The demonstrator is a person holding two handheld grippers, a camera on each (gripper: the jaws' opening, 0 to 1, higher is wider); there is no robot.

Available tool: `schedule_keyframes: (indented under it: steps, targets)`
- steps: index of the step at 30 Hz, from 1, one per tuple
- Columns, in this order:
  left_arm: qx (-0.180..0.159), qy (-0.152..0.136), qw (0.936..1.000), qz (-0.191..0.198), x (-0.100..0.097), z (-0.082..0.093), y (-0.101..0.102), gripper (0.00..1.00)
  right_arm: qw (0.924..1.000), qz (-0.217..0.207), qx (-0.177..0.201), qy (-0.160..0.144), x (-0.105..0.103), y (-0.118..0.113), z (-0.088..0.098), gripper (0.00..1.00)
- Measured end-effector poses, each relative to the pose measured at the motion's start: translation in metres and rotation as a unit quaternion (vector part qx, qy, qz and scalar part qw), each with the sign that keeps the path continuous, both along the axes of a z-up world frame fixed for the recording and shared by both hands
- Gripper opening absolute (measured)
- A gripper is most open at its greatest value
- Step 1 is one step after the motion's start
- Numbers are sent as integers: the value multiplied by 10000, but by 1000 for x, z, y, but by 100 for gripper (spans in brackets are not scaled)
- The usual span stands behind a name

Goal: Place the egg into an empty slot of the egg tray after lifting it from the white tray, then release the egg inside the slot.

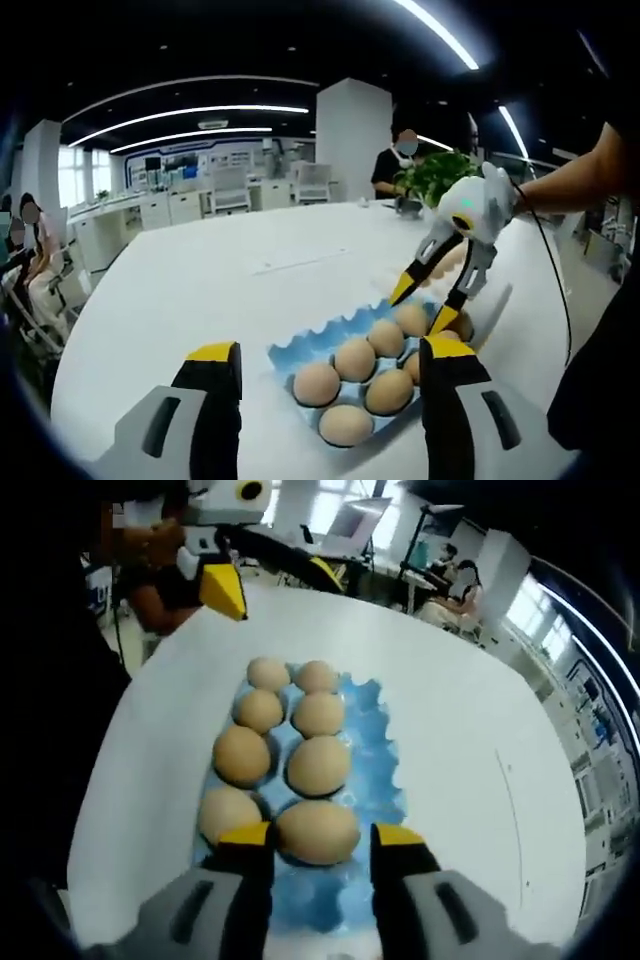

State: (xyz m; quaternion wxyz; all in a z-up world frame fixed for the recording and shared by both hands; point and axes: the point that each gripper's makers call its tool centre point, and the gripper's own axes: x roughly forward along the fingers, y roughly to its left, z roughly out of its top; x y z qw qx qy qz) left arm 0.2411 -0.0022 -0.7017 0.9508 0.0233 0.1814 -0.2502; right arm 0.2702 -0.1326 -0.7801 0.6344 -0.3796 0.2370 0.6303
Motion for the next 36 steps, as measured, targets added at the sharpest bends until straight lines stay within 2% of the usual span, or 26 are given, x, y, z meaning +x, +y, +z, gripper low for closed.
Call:
schedule_keyframes:
  steps: [4, 7, 8, 10, 11, 12, 14, 15, 17, 18, 20, 21, 23, 24, 25, 26, 27, 28, 29, 32, 33, 34, 36]
  targets:
    - [2, -34, 10000, -35, 2, 2, -3, 71, 9992, -278, 223, 164, 0, -3, 7, 38]
    - [17, -6, 10000, -25, 2, 2, -2, 71, 9950, -673, 672, 316, 4, -5, 22, 37]
    - [17, -10, 10000, -19, 1, 2, -2, 71, 9904, -935, 941, 381, 8, -6, 30, 37]
    - [34, -25, 10000, 13, 2, 2, -1, 71, 9753, -1495, 1456, 722, 12, -9, 43, 36]
    - [29, -6, 10000, 21, 1, 2, -1, 71, 9648, -1757, 1726, 919, 14, -10, 49, 36]
    - [18, 8, 10000, 28, 1, 1, -1, 71, 9503, -2081, 2015, 1137, 17, -13, 55, 34]
    - [28, 9, 10000, 35, 0, 1, -1, 71, 8949, -2912, 2918, 1710, 26, -26, 72, 30]
    - [17, 5, 10000, 48, 0, 1, -2, 71, 8744, -3130, 3222, 1835, 28, -32, 78, 29]
    - [21, 2, 10000, 47, 0, 2, -3, 71, 8430, -3420, 3677, 1926, 30, -44, 87, 29]
    - [25, 7, 10000, 43, 0, 1, -4, 71, 8336, -3557, 3767, 1915, 29, -51, 88, 29]
    - [-24, 28, 10000, 36, 1, 1, -6, 71, 8239, -3857, 3841, 1581, 29, -69, 86, 29]
    - [-107, 37, 9999, 59, 2, 2, -7, 71, 8128, -4029, 3909, 1560, 26, -78, 84, 29]
    - [-140, 69, 9999, 67, 3, 1, -9, 71, 7962, -4333, 3944, 1508, 22, -94, 76, 29]
    - [-123, 72, 9999, 58, 3, 0, -10, 71, 7887, -4496, 3936, 1445, 20, -102, 69, 29]
    - [-120, 70, 9999, 46, 3, 1, -11, 71, 7844, -4572, 3940, 1432, 20, -106, 67, 29]
    - [-143, 74, 9999, 23, 3, 1, -12, 71, 7707, -4712, 4039, 1443, 18, -113, 63, 29]
    - [-141, 75, 9999, -1, 3, 1, -14, 70, 7521, -4929, 4101, 1527, 17, -122, 58, 29]
    - [-131, 76, 9999, -7, 3, 1, -14, 70, 7484, -4995, 4100, 1492, 17, -126, 57, 29]
    - [-117, 84, 9999, -17, 2, 1, -14, 70, 7348, -5208, 4116, 1396, 19, -139, 51, 28]
    - [-118, 103, 9999, -5, 2, 0, -13, 69, 7120, -5554, 4118, 1221, 22, -162, 49, 28]
    - [-114, 108, 9999, 6, 2, 0, -12, 69, 6956, -5746, 4167, 1107, 25, -176, 51, 27]
    - [-116, 109, 9999, 20, 3, 0, -11, 69, 6750, -5988, 4217, 891, 29, -194, 53, 27]
    - [-124, 120, 9998, 46, 3, -1, -9, 69, 6526, -6290, 4177, 630, 32, -218, 55, 26]
